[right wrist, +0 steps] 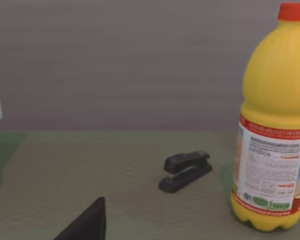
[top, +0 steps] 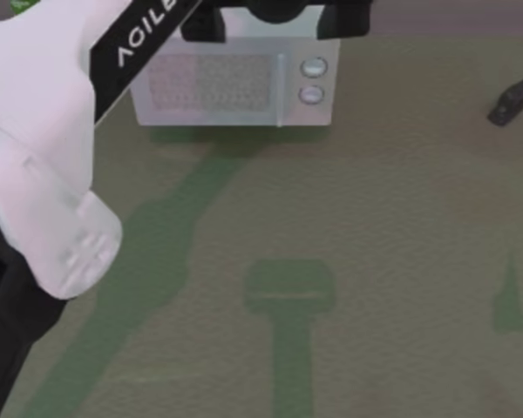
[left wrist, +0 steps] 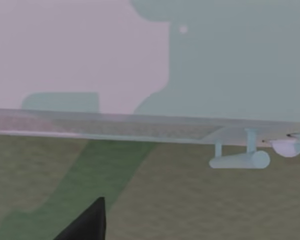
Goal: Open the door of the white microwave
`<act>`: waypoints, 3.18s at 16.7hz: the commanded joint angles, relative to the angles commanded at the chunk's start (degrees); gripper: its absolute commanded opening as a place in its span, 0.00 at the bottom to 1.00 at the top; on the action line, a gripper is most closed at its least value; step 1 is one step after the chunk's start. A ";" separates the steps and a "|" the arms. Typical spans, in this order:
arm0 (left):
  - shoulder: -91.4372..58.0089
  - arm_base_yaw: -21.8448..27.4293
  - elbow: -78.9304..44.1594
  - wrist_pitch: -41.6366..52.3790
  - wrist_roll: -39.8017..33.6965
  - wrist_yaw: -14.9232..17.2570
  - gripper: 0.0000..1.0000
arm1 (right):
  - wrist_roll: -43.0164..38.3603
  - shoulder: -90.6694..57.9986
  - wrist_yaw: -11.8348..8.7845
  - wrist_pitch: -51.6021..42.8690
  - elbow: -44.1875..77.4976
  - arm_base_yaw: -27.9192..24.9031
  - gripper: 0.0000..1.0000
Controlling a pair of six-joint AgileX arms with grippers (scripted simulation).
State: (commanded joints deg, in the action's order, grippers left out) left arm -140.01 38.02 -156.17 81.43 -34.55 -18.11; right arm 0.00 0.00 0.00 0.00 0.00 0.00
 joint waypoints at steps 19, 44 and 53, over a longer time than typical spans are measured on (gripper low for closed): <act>-2.20 -2.62 13.00 -15.95 2.69 1.18 0.55 | 0.00 0.00 0.00 0.00 0.00 0.00 1.00; 5.71 -0.83 27.40 -21.67 1.09 0.51 0.00 | 0.00 0.00 0.00 0.00 0.00 0.00 1.00; 6.81 -0.82 29.02 -22.43 0.93 0.27 0.00 | 0.00 0.00 0.00 0.00 0.00 0.00 1.00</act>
State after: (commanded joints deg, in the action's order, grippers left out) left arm -133.20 37.20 -127.15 58.99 -33.62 -17.84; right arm 0.00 0.00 0.00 0.00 0.00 0.00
